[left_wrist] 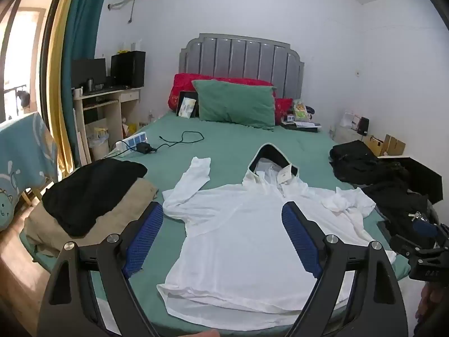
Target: Fold large clothes
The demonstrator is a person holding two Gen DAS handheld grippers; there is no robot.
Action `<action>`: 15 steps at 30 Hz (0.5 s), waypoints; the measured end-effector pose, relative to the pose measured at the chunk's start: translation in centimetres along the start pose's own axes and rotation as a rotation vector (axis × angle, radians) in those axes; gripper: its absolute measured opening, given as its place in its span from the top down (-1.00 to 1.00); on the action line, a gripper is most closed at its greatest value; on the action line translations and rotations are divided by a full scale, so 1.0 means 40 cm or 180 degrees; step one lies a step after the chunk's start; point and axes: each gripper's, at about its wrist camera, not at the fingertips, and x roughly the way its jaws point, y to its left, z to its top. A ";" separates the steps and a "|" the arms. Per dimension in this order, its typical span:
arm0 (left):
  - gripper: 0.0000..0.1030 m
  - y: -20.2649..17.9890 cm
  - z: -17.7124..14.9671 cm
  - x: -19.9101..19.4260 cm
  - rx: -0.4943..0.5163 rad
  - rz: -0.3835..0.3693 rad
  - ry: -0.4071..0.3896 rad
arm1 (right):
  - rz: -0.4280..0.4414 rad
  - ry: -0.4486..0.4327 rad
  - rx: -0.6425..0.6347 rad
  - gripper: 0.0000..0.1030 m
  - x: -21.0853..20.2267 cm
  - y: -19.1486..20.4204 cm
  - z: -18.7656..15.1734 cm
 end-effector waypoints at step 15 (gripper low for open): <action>-0.72 -0.010 0.012 -0.003 0.0024 -0.0019 0.0031 | 0.0066 -0.0107 0.0034 -0.98 -0.011 0.010 0.030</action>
